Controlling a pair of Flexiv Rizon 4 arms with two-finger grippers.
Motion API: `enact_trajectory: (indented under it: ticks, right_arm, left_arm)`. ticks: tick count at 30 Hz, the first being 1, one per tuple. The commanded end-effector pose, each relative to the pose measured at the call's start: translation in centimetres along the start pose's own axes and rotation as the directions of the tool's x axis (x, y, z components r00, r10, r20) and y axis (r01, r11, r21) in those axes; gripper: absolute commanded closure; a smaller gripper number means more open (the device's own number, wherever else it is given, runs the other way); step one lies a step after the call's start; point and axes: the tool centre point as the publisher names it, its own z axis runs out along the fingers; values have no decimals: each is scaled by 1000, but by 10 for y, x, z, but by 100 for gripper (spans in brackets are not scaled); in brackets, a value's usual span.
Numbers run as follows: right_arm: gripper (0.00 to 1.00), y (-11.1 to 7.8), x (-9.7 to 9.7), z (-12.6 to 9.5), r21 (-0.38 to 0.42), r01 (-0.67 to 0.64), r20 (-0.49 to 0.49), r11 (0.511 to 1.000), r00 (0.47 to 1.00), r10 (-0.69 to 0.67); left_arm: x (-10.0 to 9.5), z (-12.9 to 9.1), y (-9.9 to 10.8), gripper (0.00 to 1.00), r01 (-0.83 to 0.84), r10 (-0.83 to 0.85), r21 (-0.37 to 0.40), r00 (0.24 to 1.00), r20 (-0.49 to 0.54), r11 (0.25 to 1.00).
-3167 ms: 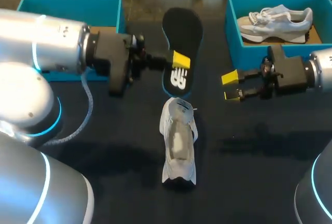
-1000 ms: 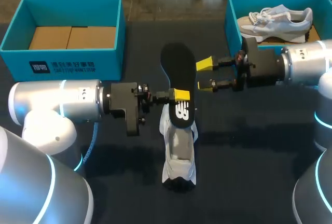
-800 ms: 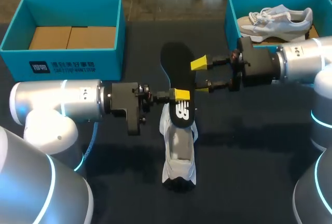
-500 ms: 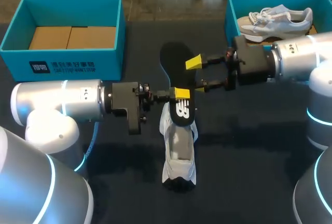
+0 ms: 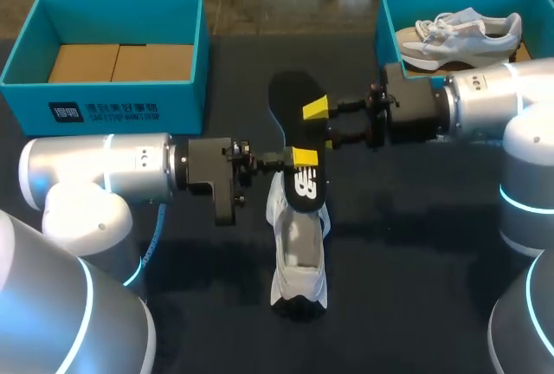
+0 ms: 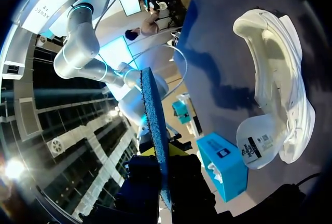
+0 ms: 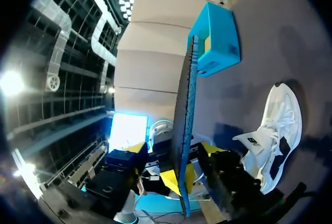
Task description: Take the shoe out of the shoebox, open the shoe tongue, remove and reinsert the insole, then place the shoe into the shoebox
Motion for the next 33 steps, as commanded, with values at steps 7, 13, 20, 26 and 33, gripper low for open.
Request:
enact_trajectory:
  ticks: [7,13,20,26,33]
  right_arm:
    - [60,-6,0,8,-50,-31,0,998,1000,31]
    - [66,-4,1,11,-57,-42,-1,997,999,42]
    - [71,-3,1,12,-58,-45,-3,997,999,45]
    - [77,-1,0,12,-61,-47,-10,997,999,46]
    - [100,0,0,12,-63,-47,-24,997,999,46]
  left_arm:
    - [0,1,-1,100,-2,2,-3,1000,0,1000]
    - [0,1,-1,100,-2,2,-3,1000,0,1000]
    - [0,1,-1,100,-2,2,-3,1000,0,1000]
    - [0,1,-1,100,-2,2,-3,1000,0,1000]
    - [0,1,-1,100,-2,2,-3,1000,0,1000]
